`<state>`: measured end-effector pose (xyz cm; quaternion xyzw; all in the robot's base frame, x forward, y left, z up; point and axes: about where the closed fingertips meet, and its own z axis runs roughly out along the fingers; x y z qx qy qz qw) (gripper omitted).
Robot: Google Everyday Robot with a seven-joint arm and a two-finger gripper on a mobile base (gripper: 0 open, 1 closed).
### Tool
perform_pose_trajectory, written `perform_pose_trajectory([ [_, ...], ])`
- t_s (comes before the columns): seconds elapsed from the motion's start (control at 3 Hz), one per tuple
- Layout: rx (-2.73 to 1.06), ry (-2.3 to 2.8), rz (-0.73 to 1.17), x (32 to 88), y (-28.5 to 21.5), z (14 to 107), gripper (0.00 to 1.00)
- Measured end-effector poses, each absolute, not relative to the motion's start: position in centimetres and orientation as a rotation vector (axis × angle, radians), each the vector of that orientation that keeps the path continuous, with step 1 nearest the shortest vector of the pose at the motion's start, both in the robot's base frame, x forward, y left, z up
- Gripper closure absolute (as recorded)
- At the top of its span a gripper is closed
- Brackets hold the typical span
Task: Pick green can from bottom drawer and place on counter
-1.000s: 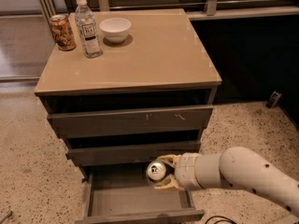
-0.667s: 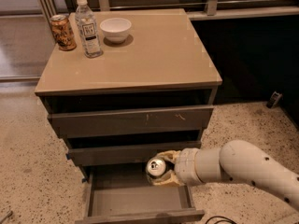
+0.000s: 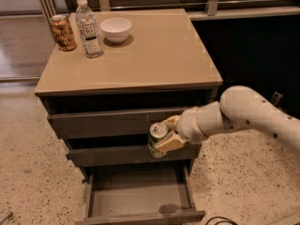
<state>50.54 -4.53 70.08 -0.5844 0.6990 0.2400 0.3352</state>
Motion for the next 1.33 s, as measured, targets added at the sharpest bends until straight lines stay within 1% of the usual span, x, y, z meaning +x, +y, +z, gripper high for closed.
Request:
perform_pose_trajectory([
  [0.33, -1.480, 1.829, 0.615, 55.6, -5.6, 78.6, 1.00],
  [0.67, -1.483, 1.831, 0.618, 55.4, -5.5, 78.4, 1.00],
  [1.33, -1.495, 1.850, 0.621, 55.7, -5.4, 84.2, 1.00],
])
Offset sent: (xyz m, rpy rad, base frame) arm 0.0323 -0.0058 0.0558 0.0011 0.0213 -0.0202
